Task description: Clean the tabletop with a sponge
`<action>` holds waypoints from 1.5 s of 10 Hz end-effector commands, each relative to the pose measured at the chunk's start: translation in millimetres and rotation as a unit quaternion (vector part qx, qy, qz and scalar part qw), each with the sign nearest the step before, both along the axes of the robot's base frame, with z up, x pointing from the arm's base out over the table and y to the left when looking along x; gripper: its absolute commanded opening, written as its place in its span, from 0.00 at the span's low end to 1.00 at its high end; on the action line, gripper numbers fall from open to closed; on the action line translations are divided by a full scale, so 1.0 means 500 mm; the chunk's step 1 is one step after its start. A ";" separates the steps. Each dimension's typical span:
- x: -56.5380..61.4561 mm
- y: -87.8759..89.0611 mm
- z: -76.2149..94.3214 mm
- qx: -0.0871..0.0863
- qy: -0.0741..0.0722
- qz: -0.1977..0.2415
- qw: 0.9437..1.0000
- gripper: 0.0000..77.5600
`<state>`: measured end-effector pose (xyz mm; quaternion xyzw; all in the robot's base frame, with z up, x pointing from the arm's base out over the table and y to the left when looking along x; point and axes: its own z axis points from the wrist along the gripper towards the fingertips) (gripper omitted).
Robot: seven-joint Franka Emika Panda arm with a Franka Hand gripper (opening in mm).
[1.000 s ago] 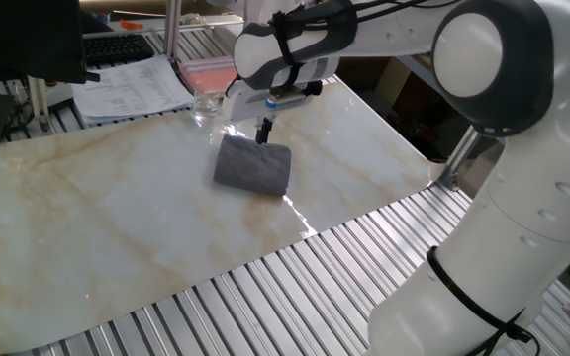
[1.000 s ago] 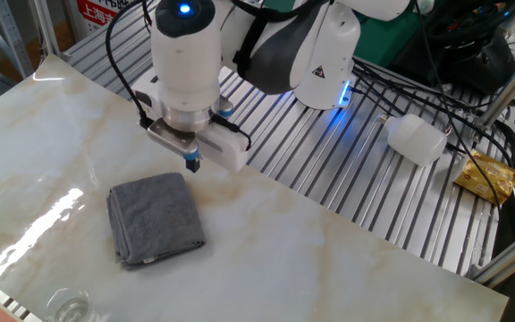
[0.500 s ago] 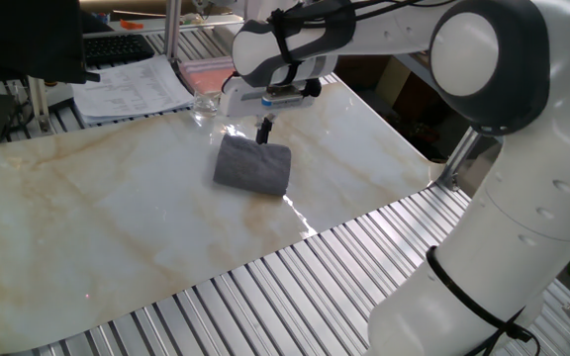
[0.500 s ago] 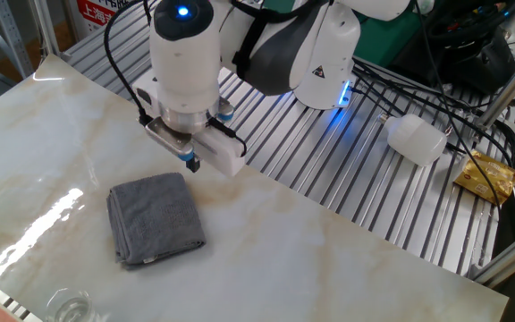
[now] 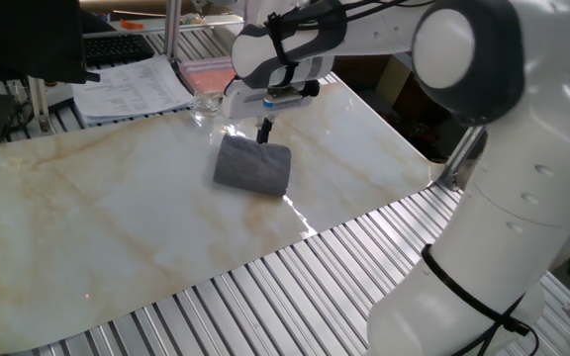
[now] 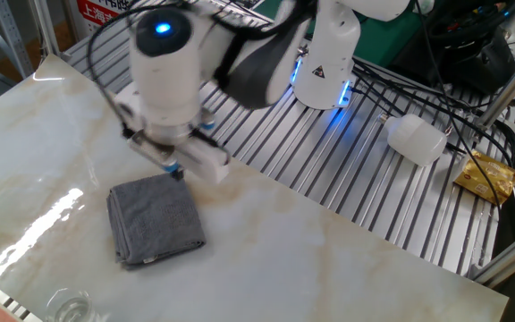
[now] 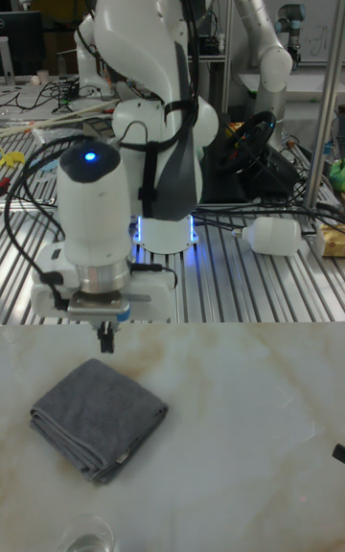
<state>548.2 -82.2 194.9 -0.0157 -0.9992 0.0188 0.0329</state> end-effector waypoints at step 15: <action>0.084 -0.029 -0.091 -0.007 -0.024 -0.021 0.999 0.00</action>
